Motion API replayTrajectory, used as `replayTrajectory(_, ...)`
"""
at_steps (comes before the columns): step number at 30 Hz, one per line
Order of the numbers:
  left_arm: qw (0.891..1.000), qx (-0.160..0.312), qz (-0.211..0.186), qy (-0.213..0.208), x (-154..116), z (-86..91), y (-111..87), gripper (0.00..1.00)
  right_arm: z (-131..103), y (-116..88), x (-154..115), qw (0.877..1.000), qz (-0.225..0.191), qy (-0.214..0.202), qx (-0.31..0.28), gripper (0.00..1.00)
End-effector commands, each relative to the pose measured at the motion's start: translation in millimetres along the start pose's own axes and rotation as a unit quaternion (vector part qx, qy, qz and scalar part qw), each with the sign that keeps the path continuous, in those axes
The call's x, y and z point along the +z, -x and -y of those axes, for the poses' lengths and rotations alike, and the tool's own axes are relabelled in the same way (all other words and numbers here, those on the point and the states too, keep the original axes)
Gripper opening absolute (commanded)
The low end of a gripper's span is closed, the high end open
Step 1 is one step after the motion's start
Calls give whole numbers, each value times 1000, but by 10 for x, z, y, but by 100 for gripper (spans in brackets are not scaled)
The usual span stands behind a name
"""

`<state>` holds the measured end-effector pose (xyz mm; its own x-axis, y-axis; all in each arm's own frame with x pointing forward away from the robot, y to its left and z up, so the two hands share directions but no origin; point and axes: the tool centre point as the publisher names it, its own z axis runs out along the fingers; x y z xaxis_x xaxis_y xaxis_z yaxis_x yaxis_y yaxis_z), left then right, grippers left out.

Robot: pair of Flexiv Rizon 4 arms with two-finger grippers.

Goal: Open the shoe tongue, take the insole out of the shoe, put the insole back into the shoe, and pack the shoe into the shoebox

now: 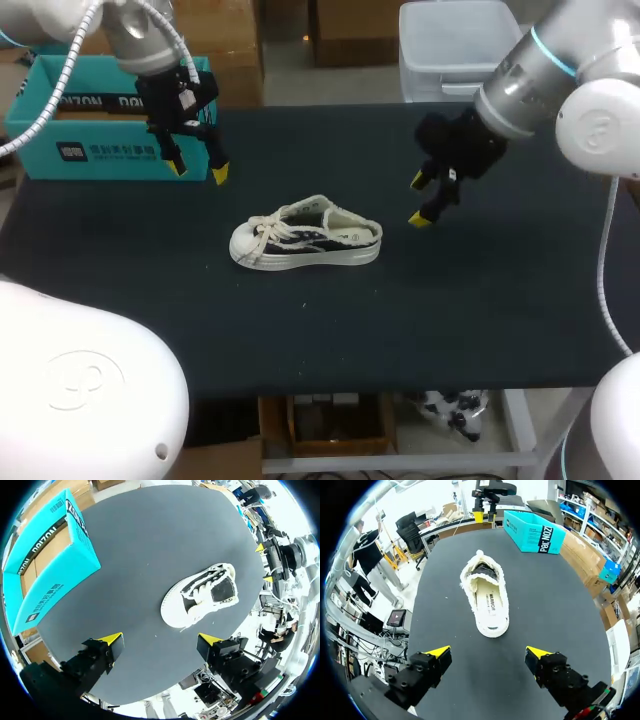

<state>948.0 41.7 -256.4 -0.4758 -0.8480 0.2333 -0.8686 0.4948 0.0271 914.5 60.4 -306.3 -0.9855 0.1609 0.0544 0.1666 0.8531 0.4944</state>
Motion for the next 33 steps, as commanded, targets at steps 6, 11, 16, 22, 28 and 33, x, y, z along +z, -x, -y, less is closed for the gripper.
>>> replayTrajectory(6, 1000, 0, -1, 5, 12, 56, 16, 100, 57, -39, 162, 1000, 22, 20, 4, 100)
replayTrajectory(11, 1000, -25, -14, 11, 2, 66, -46, 100, 57, -39, 162, 1000, 22, 20, 4, 100)
replayTrajectory(16, 989, -143, -9, -47, 103, 25, -260, 100, 121, -15, 363, 999, 5, 38, 20, 100)
replayTrajectory(22, 974, -205, 3, -92, 168, -38, -497, 100, 193, -34, 570, 996, 11, 85, 12, 100)
replayTrajectory(28, 971, -214, 15, -105, 212, -13, -669, 100, 177, -47, 764, 993, 15, 116, 5, 100)
replayTrajectory(33, 972, -209, 20, -103, 263, 6, -757, 100, 153, -55, 944, 992, -2, 128, 11, 100)
